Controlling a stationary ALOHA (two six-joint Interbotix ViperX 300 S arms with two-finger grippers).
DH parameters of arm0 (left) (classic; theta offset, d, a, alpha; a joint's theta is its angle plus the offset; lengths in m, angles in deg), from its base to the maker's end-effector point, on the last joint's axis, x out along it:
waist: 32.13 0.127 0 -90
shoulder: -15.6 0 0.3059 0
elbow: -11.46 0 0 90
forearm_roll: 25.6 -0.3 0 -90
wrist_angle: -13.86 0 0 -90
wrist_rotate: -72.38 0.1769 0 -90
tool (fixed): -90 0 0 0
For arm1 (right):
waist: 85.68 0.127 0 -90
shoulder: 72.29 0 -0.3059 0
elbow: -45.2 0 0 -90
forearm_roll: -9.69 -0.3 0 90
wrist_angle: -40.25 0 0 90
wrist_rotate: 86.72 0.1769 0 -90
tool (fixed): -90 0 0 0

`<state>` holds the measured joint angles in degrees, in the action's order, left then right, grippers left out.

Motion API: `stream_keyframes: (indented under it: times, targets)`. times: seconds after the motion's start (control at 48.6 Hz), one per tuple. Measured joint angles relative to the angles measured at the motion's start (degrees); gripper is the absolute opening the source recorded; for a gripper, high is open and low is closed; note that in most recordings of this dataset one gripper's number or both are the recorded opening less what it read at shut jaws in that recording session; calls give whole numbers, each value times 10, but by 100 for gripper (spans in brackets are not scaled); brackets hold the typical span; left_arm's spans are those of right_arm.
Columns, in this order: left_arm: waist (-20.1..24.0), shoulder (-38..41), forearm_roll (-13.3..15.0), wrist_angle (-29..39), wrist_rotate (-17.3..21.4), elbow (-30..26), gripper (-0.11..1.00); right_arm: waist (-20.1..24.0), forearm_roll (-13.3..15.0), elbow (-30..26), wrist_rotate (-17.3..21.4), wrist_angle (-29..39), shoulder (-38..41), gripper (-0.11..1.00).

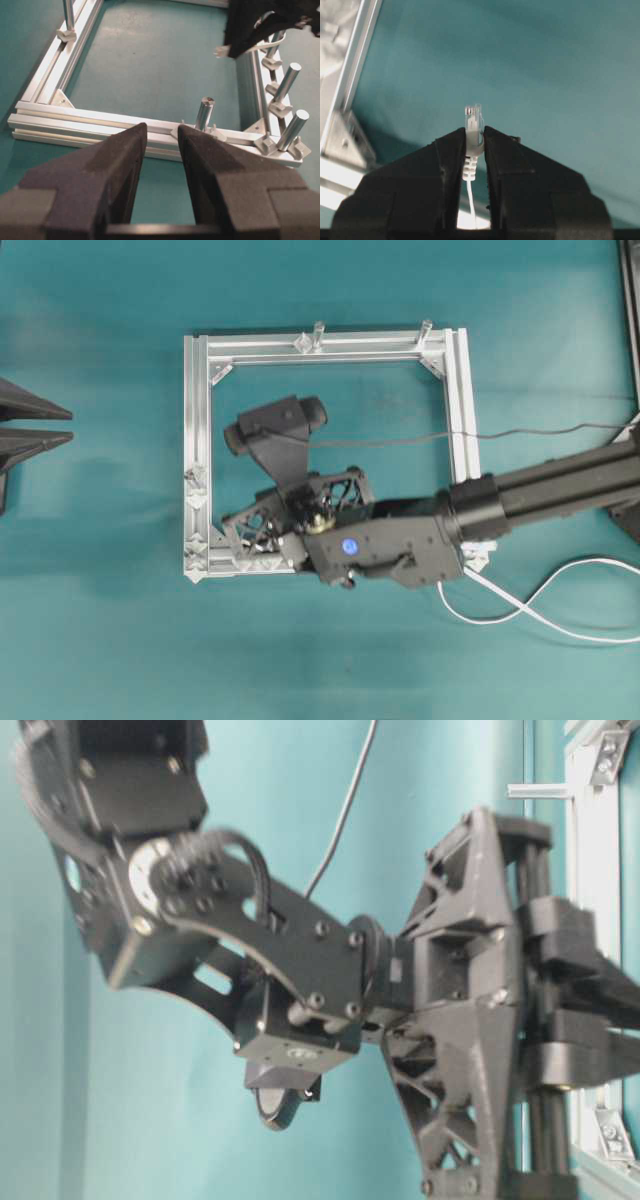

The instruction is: Move the cable alternately left and right between 8 closely spaced pins so it hooks onto each one.

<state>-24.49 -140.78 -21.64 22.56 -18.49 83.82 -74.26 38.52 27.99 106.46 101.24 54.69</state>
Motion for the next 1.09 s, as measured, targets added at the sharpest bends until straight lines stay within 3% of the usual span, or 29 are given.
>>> stream_keyframes:
  times: [0.35,0.721,1.091]
  targets:
    - [0,0,0,0,0,0,36,-17,1,-1,-20,-20,0,15]
    - [0,0,1,0,0,0,37,-35,1,-3,-21,-107,12,15]
    - [0,0,0,0,0,0,37,-38,0,-48,-37,-113,44,15]
